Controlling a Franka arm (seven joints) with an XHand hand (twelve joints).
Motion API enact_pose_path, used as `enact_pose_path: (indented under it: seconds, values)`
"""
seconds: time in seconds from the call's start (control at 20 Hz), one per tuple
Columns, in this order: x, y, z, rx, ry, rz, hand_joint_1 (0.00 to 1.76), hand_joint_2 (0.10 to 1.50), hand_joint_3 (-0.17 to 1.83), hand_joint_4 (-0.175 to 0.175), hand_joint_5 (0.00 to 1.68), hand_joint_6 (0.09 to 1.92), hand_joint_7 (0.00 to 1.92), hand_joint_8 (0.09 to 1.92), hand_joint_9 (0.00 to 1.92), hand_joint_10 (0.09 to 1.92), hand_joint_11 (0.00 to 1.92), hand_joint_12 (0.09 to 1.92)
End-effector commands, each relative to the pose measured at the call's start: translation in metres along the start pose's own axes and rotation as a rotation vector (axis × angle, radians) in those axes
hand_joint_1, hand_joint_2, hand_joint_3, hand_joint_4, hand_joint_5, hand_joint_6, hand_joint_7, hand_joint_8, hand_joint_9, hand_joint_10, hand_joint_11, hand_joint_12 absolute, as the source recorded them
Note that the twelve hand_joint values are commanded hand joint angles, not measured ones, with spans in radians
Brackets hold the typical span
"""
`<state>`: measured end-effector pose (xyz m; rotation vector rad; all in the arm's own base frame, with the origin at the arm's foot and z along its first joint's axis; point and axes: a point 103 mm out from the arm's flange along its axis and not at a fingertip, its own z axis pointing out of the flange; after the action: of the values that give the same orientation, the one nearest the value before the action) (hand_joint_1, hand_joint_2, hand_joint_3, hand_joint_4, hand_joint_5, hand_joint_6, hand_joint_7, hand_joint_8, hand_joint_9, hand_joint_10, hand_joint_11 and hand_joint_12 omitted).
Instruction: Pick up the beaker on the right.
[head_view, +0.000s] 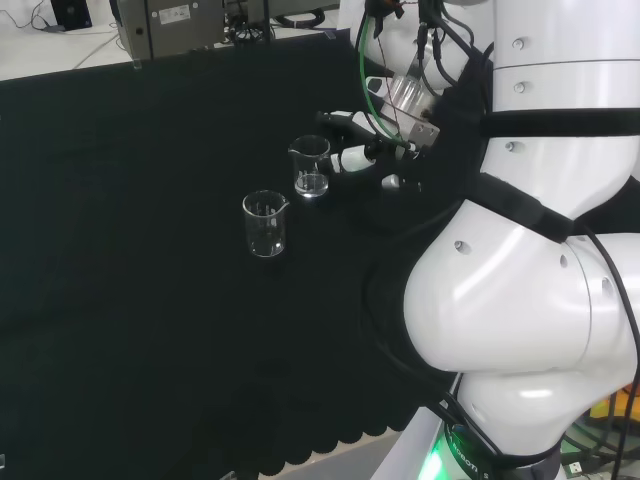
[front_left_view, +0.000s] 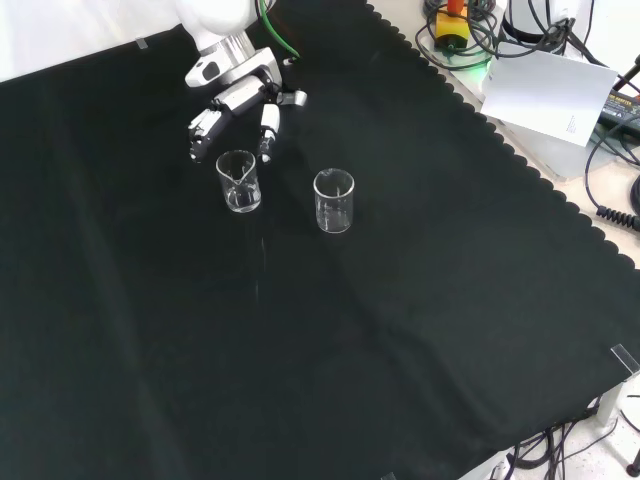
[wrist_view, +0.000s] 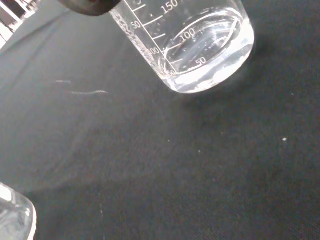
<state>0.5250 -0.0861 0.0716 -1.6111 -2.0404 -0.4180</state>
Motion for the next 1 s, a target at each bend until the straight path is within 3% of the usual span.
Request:
enact_pose_path:
  seconds: [0.05,0.2,0.6,1.0]
  values:
    - [-0.002,0.008,0.009,-0.042,0.041,-0.05,0.72,0.89,-0.17,-0.049,0.31,0.09,0.15,0.67,0.3,0.62,0.05,1.4]
    - [-0.001,0.013,0.015,-0.024,0.049,-0.078,0.72,0.88,-0.17,-0.054,0.32,0.09,0.19,0.69,0.32,0.63,0.05,1.4]
    - [-0.002,0.022,0.025,0.011,0.08,-0.089,0.72,0.88,-0.17,-0.057,0.33,0.09,0.2,0.71,0.34,0.63,0.01,1.4]
    - [-0.007,0.026,0.032,-0.034,0.138,-0.112,0.73,0.88,-0.17,-0.059,0.34,0.09,0.2,0.71,0.36,0.63,0.02,1.41]
